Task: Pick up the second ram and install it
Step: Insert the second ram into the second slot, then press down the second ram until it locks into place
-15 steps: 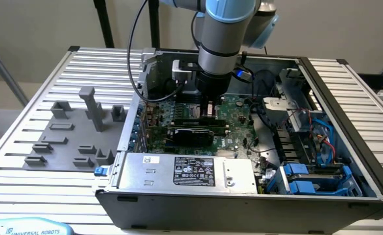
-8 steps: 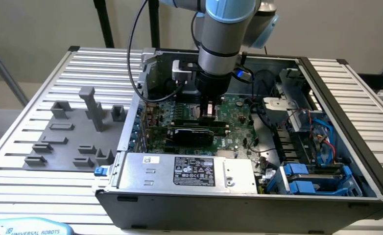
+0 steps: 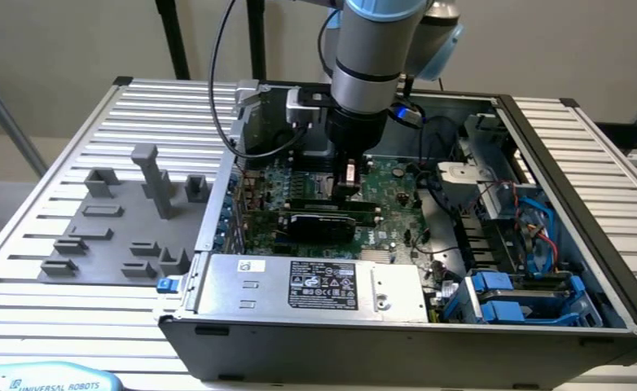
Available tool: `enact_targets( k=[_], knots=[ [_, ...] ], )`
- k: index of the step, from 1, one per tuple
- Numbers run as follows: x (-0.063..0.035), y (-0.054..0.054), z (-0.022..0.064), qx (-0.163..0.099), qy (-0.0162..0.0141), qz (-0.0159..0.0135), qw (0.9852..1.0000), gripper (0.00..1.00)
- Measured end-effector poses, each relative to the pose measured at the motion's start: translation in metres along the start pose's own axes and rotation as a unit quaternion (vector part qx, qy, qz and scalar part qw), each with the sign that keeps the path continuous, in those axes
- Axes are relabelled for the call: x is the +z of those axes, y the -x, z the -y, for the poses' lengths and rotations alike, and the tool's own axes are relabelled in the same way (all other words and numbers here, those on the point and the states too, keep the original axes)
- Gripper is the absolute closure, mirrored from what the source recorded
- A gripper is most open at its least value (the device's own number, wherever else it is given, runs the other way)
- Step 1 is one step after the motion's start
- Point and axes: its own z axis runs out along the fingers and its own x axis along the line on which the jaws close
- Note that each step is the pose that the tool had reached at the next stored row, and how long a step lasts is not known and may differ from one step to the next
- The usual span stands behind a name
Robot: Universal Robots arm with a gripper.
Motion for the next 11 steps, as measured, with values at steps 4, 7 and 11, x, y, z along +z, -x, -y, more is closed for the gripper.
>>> enact_targets(
  k=[4, 7, 11],
  knots=[
    [-0.0029, 0.0000, -0.0001, 0.000, 0.0000, 0.0000, 1.0000, 0.87],
    [-0.0029, 0.0001, -0.0001, 0.000, -0.0001, 0.0001, 1.0000, 0.89],
    [-0.0030, 0.0000, -0.0001, 0.000, 0.0000, 0.0000, 1.0000, 0.89]
  ],
)
